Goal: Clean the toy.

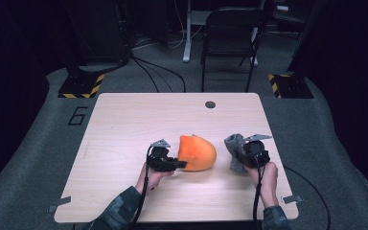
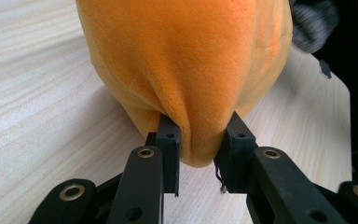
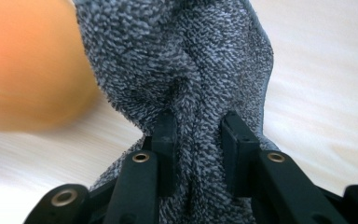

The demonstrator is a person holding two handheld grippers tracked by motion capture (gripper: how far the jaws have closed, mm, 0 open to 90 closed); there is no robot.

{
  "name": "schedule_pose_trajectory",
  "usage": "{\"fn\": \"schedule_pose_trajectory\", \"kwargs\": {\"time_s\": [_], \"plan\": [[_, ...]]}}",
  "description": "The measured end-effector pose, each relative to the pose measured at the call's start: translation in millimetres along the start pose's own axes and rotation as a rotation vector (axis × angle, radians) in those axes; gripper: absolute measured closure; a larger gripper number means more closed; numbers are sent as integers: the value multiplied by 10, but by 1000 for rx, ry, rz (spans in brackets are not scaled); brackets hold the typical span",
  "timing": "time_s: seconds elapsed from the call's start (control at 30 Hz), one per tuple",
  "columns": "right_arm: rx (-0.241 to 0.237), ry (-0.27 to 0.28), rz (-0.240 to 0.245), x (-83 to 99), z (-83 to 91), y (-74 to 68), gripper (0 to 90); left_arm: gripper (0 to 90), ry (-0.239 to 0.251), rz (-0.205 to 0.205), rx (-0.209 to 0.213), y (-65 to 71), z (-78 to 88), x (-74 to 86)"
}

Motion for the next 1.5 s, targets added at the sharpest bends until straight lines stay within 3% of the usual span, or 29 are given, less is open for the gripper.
{"fn": "schedule_pose_trajectory", "kwargs": {"time_s": [0.1, 0.2, 0.3, 0.43, 0.57, 0.6, 0.87, 1.0, 1.37, 1.5], "plan": [[-65, 52, 10, -168, 98, -223, 696, 729, 1, -14, -2, 17, -8, 1], [-136, 103, 26, -341, 150, -534, 696, 729, 0, -31, -8, 41, -14, -1], [-201, 125, 79, -450, 143, -825, 696, 729, 4, -42, -7, 63, -24, 1], [-221, 140, 109, -505, 87, -1128, 696, 731, -11, -82, 3, 72, -31, -2], [-215, 123, 115, -438, -54, -1219, 694, 732, -2, -104, 4, 102, -45, 3], [-203, 121, 134, -409, -92, -1237, 695, 732, -6, -109, 0, 105, -49, 7], [-153, 124, 196, -323, -143, -1219, 696, 732, -1, -127, 6, 99, -63, 17], [-140, 113, 196, -292, -132, -1146, 695, 732, 1, -127, 7, 103, -63, 17], [-97, 77, 148, -191, -158, -834, 689, 730, 5, -120, 16, 81, -64, 23], [-92, 57, 109, -156, -191, -742, 688, 730, 11, -124, 19, 75, -67, 24]]}}
Point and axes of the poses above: each handheld gripper's, and its own axes: z roughly backward along the jaws, x roughly out of its underside, y roughly to its right, the point moved 1 cm from there along -z, roughly forward along the jaws, and after that the axes turned 15 degrees about y, right-handed, at the moved point
